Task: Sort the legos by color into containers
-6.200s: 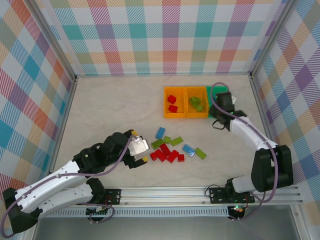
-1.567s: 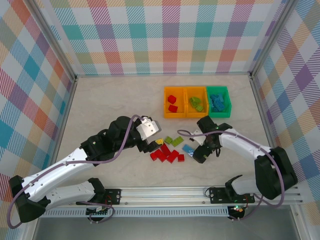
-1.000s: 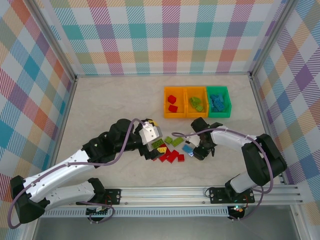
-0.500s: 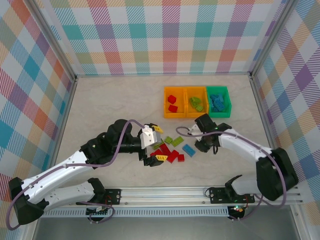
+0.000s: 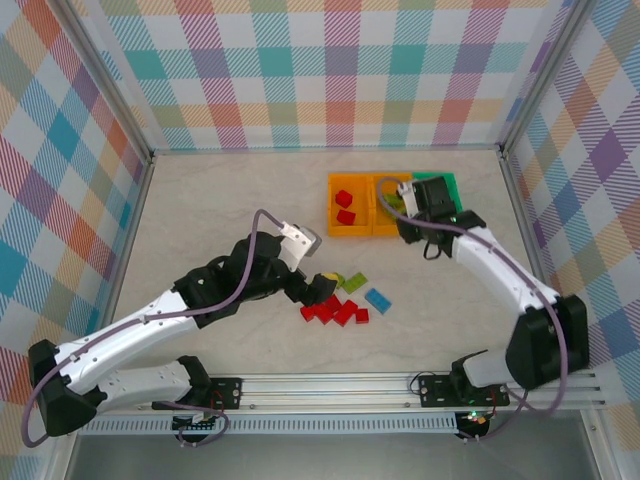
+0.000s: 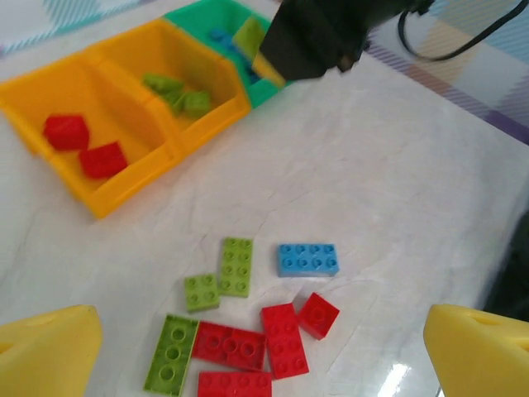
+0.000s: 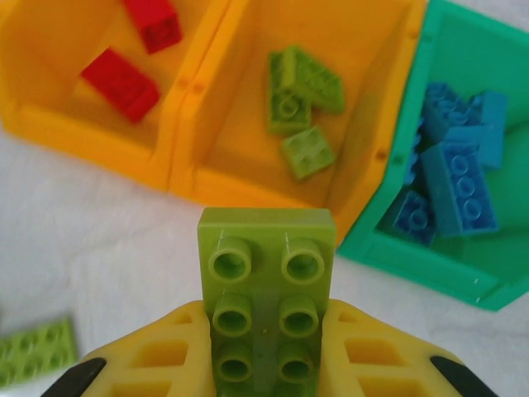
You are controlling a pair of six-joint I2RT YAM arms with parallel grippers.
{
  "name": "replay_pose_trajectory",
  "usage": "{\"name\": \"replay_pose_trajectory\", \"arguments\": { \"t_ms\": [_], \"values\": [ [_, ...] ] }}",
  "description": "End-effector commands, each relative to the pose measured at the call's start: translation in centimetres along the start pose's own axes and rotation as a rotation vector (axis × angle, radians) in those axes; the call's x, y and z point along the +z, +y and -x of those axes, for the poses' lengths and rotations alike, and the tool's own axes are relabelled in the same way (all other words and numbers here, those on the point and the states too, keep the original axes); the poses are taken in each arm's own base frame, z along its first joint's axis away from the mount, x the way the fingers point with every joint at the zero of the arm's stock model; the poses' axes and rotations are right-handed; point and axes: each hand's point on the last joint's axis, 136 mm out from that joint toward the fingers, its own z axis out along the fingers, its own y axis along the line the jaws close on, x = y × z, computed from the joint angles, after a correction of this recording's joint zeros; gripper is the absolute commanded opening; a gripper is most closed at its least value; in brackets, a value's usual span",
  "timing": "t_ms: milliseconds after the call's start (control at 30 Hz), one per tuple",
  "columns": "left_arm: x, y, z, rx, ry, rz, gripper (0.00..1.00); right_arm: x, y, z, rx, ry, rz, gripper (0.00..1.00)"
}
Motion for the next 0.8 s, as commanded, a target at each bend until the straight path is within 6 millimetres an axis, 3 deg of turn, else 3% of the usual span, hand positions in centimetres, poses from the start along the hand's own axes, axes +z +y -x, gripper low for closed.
{"name": "replay_pose_trajectory", "arguments": {
  "t_ms": [0,200,267,367,433,567,767],
  "values": [
    [-0.4,2.3,-1.2,-0.206,0.050,0.144,1.00,2.8,-0.1,2.7,0.102,-0.001,0.012,0.18],
    [-0.5,2.7,-4.7,-0.275,0.192,0.187,1.00,7.5,-0.8,5.7,0.153,0.033,-0.004,0.27],
    [-0.8,3.4,-5.5,-0.292,0.208,0.228,1.00,8.2,-1.4,6.5,0.157,0.030,-0.035,0.40],
    [-1.0,4.3,-6.2,-0.312,0.206,0.279,1.00,7.9,-1.9,7.4,0.164,0.028,-0.047,0.51],
    [-1.0,4.9,-6.6,-0.343,0.200,0.316,1.00,7.3,-1.9,7.7,0.168,0.022,-0.045,0.61],
    [-0.2,5.4,-7.3,-0.399,0.213,0.353,1.00,4.3,-0.7,6.9,0.201,0.067,0.031,0.65],
    [2.0,5.2,-11.1,-0.461,0.317,0.364,1.00,-3.7,6.4,3.8,0.190,0.110,0.412,0.72]
  ]
}}
